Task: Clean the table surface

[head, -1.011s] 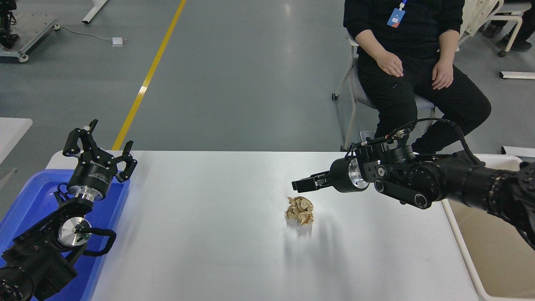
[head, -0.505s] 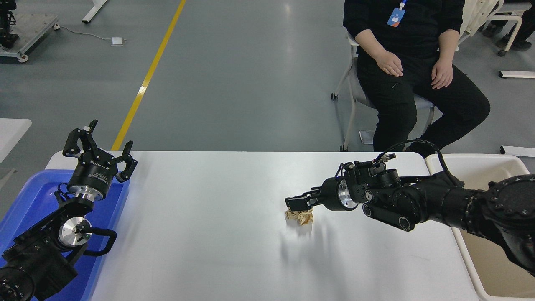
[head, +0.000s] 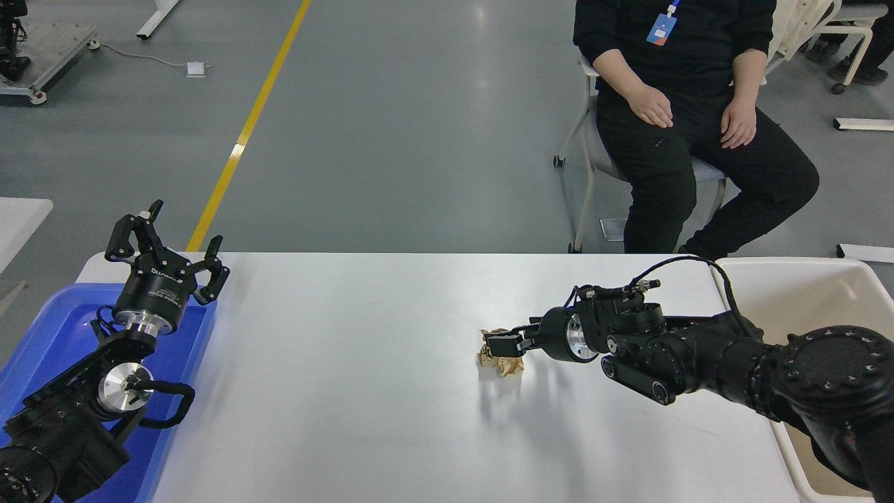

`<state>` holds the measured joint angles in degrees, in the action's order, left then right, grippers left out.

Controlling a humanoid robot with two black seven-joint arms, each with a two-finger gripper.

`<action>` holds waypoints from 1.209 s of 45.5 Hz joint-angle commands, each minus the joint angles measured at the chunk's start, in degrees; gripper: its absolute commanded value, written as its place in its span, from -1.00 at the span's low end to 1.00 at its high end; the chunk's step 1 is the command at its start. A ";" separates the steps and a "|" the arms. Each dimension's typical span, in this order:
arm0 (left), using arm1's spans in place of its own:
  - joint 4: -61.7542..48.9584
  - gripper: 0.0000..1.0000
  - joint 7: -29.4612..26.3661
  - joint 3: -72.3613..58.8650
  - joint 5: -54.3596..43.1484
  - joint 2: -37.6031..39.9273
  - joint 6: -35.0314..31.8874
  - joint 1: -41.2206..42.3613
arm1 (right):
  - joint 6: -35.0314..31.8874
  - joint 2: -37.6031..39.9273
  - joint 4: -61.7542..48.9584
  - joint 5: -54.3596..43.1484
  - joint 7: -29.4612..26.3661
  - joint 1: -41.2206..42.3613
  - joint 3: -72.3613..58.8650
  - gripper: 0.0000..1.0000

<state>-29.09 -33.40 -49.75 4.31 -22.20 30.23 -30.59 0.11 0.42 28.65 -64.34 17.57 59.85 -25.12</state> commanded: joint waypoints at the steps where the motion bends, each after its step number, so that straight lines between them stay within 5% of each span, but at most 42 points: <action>1: 0.00 1.00 0.00 0.00 0.00 0.05 0.00 0.00 | 0.15 -0.42 -0.44 0.09 0.00 -0.96 -0.02 0.98; 55: 0.00 1.00 0.00 0.00 0.00 0.05 0.00 0.00 | 6.57 -0.42 -0.88 0.09 0.09 -4.39 -0.02 0.84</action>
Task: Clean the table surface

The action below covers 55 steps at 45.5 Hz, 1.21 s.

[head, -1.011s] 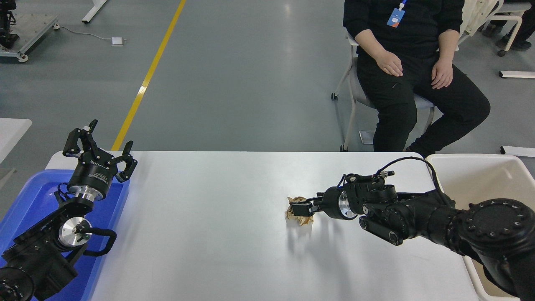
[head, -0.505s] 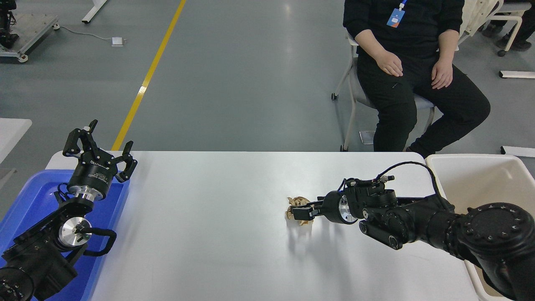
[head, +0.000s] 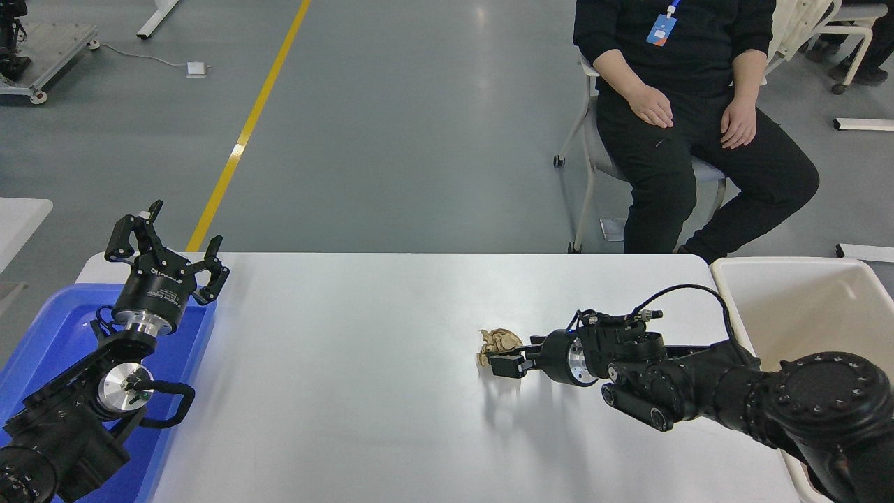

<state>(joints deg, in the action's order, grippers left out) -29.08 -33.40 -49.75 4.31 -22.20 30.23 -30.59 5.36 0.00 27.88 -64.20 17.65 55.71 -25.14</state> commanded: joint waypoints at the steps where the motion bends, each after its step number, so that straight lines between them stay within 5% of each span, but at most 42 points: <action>1: -0.01 1.00 0.00 0.00 0.00 -0.03 0.00 0.00 | 1.32 0.00 -0.11 -0.04 0.01 -0.25 0.00 0.84; 11: -0.01 1.00 0.00 0.00 0.00 -0.03 0.00 0.00 | 1.41 0.00 0.07 -0.04 0.01 -0.25 0.00 0.82; 22: -0.01 1.00 0.00 0.00 0.00 -0.03 0.00 0.00 | 1.41 0.00 0.07 -0.22 4.84 -0.25 -1.40 0.47; 27: -0.01 1.00 0.00 0.00 0.00 -0.03 0.00 0.00 | 1.23 0.00 0.07 -0.13 5.46 -0.34 -3.60 -0.29; 30: -0.01 1.00 0.00 0.00 0.00 -0.03 0.00 0.00 | 0.71 0.00 0.07 0.13 5.64 -0.43 -4.04 -0.96; 31: -0.01 1.00 0.00 0.00 0.00 -0.03 0.00 0.00 | 0.53 0.00 -0.02 0.39 5.55 -0.43 -4.13 -1.00; 55: -0.01 1.00 0.00 0.00 0.00 -0.03 0.00 0.00 | -0.26 0.00 -1.60 0.75 5.64 -0.43 -3.16 -1.00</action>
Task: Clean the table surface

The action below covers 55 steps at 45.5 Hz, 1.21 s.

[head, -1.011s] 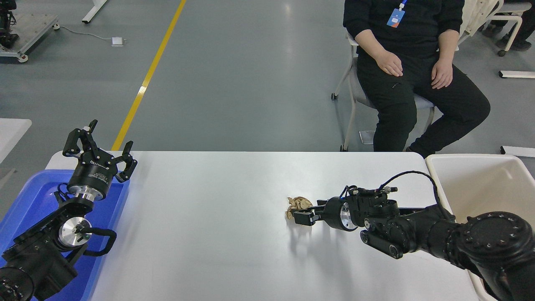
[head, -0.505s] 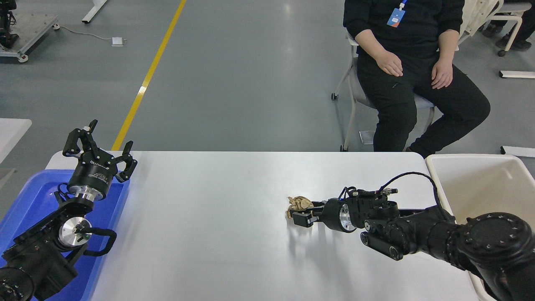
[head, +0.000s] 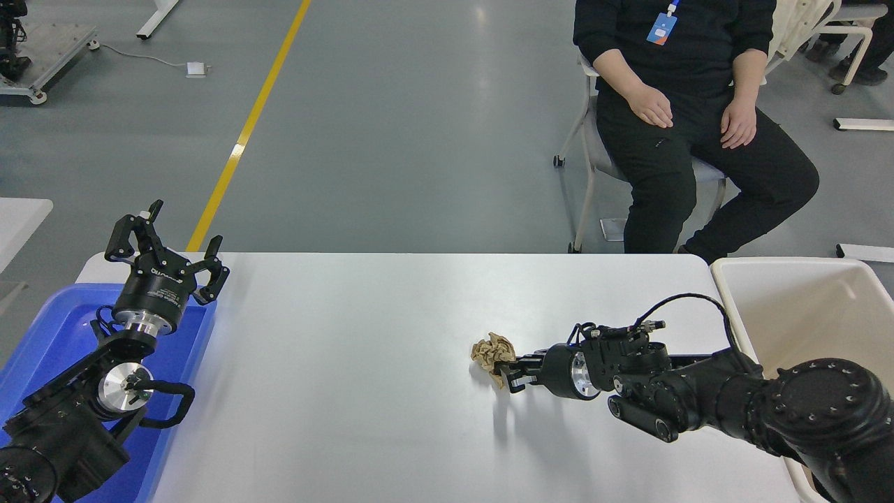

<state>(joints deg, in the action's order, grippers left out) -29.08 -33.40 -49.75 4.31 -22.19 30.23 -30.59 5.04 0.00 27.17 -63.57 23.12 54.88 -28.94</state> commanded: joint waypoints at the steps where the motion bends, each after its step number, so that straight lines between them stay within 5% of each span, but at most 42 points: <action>1: -0.01 1.00 0.00 0.00 0.00 0.04 0.00 0.00 | 0.14 0.00 -0.89 0.11 0.17 0.40 0.73 -1.00; 15: -0.01 1.00 0.00 0.00 0.00 0.05 0.00 0.00 | -0.12 0.35 4.02 0.20 1.75 3.30 9.52 -1.00; 38: -0.01 1.00 0.00 0.00 0.00 -0.04 0.00 0.00 | -8.02 23.02 15.81 2.40 2.54 15.78 19.53 -1.00; 55: -0.01 1.00 0.00 0.00 0.00 0.05 0.00 0.00 | -15.32 32.17 15.99 2.57 2.54 16.40 29.29 -1.00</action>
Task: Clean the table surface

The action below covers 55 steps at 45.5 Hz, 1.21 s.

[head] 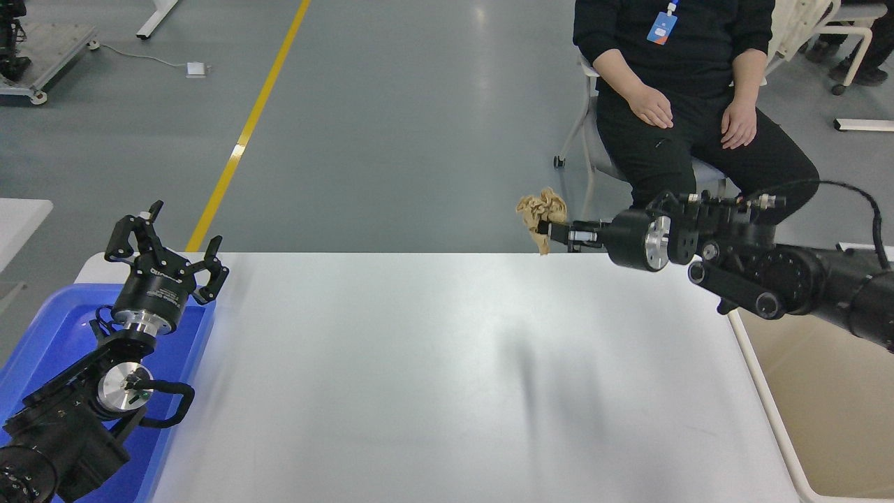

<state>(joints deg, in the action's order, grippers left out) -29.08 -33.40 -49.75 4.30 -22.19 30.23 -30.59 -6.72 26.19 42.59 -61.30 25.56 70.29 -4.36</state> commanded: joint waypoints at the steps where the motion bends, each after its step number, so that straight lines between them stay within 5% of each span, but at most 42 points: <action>1: -0.01 1.00 0.00 0.00 0.01 -0.04 0.00 0.00 | -3.65 6.41 0.48 0.57 0.10 0.99 4.71 -1.00; 10: -0.01 1.00 0.00 0.00 0.01 -0.05 0.00 0.00 | -3.65 8.35 -3.73 5.14 0.01 0.56 3.57 -1.00; 26: -0.01 1.00 0.00 0.00 0.01 -0.04 0.00 0.00 | -3.65 6.24 -34.66 7.69 -0.51 -9.28 3.31 -1.00; 55: -0.01 1.00 0.00 0.00 0.01 0.04 0.00 0.00 | -2.86 3.61 -49.88 17.00 -12.99 -20.45 3.22 -1.00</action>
<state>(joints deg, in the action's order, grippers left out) -29.09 -33.40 -49.75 4.30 -22.19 30.24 -30.59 -9.91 31.17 -2.77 -48.34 16.90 53.94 -1.11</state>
